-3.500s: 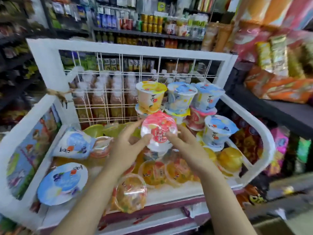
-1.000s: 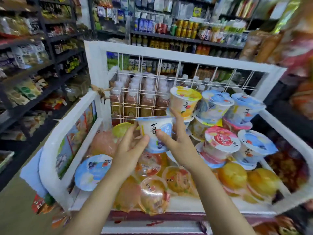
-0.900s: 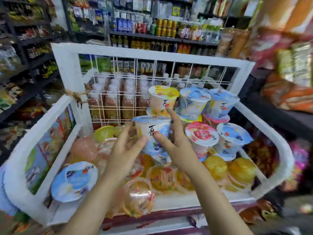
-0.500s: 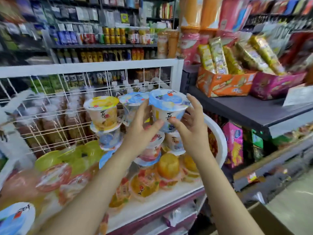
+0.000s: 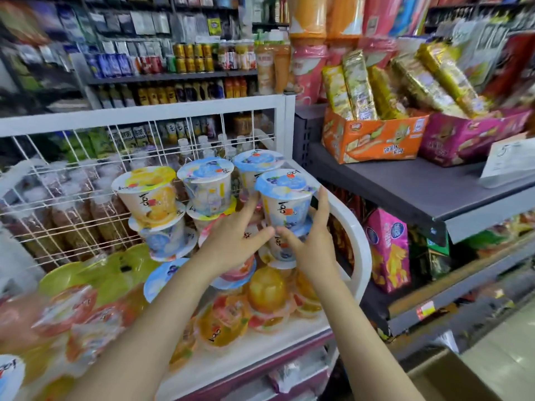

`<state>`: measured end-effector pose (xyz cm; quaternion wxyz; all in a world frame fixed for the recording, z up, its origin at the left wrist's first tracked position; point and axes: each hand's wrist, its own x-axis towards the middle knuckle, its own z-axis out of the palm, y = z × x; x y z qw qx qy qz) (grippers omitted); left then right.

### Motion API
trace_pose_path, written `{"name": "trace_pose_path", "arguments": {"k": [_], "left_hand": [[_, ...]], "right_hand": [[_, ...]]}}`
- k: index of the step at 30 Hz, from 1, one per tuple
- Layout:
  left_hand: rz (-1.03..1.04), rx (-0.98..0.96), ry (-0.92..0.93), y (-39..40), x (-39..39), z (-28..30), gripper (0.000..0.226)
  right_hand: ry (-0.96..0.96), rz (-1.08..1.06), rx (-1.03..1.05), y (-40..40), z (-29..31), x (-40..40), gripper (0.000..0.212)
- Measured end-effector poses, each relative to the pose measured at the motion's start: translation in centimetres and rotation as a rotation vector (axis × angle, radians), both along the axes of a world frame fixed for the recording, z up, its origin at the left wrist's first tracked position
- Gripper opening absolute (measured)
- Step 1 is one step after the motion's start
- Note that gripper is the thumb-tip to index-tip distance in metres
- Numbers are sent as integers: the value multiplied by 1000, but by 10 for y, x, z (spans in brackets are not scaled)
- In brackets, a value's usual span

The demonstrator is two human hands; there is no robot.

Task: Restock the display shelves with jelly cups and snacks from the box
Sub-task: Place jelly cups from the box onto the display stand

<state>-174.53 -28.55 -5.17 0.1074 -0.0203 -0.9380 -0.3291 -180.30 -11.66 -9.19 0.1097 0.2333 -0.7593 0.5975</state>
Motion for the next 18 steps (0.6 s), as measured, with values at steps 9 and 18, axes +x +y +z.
{"name": "trace_pose_path", "arguments": {"k": [9, 18], "left_hand": [[35, -6, 17, -4, 1, -8, 90], [77, -114, -3, -8, 0, -14, 97]], "right_hand": [[-95, -1, -120, -3, -7, 0, 79], [-122, 78, -58, 5, -4, -2, 79]]}}
